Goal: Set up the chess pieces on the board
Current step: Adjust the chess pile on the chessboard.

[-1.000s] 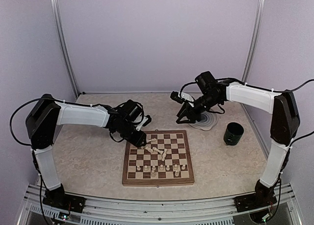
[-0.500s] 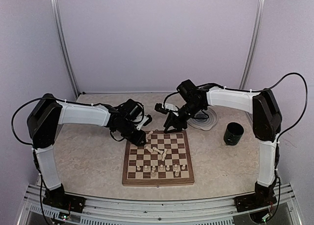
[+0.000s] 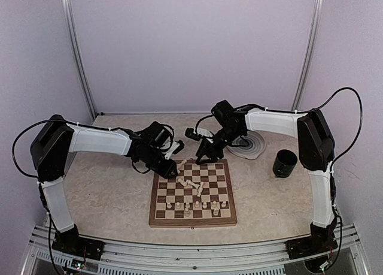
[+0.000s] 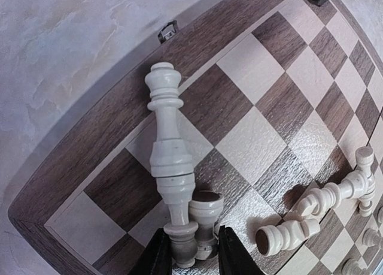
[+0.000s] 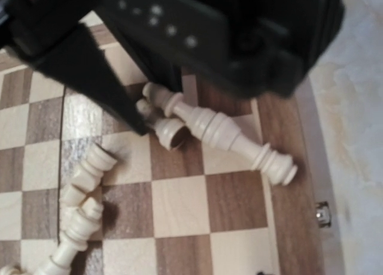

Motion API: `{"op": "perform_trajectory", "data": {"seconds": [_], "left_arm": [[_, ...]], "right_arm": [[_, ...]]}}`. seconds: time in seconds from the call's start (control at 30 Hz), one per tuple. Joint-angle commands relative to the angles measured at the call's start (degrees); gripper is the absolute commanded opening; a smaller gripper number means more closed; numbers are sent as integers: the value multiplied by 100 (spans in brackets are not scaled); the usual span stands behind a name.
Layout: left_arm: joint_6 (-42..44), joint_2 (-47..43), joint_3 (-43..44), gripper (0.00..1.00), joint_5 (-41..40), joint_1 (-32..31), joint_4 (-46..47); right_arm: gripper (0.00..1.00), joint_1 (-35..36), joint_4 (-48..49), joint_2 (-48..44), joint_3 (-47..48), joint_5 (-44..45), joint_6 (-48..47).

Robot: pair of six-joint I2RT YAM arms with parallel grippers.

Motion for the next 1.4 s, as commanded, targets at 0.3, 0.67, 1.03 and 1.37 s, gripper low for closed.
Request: {"op": "perform_trajectory", "data": {"seconds": [0.3,0.67,1.03,1.37], "left_arm": [[-701,-142,-181,40,1368,563,578],[-656,88,-172,34,1567,609,470],[-301,313,-48,25,506,130,-52],[-109,316,5,12,229,102,-131]], "right_arm": [[45,-4,92,109,39,-85,-154],[45,-4,201,17,-135,-93,-126],[44,-8,173,123,-25,-41,-229],[45,27,67,424,421,-85,-352]]}}
